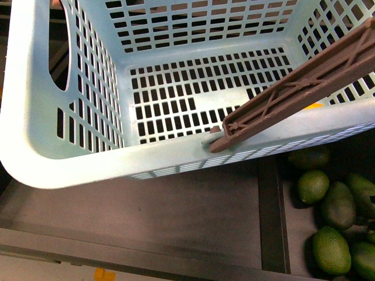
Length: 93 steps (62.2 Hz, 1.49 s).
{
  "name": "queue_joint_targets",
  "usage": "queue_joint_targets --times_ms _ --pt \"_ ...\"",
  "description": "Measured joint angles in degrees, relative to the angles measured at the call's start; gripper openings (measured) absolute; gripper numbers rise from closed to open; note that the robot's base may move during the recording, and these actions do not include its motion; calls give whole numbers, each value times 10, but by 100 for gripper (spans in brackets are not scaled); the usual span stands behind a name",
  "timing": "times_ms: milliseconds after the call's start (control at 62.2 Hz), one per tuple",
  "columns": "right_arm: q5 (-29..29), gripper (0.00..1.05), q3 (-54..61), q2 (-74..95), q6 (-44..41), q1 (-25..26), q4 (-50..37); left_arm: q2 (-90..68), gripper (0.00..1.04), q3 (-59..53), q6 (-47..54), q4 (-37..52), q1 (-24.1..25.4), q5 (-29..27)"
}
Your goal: Pick mango and avocado into basket
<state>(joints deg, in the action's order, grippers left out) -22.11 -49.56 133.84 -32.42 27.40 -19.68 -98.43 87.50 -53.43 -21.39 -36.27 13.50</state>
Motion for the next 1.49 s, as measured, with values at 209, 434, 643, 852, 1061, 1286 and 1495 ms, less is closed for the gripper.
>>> queue_joint_targets --times_ms 209,434,643,852,1061,1286,1495 --pt "4 96 -35 32 0 -13 14 0 16 0 0 0 0 -2" --pt "13 96 -67 64 3 -30 22 0 16 0 0 0 0 -2" --pt "22 96 -110 88 26 -44 27 0 16 0 0 0 0 -1" --pt "28 96 -137 111 31 -52 48 0 16 0 0 0 0 -2" --pt "37 96 -151 128 17 -54 75 0 16 0 0 0 0 -2" --pt "50 96 -159 138 13 -49 77 0 16 0 0 0 0 -1" --pt "52 96 -161 143 10 -48 77 0 16 0 0 0 0 -1"
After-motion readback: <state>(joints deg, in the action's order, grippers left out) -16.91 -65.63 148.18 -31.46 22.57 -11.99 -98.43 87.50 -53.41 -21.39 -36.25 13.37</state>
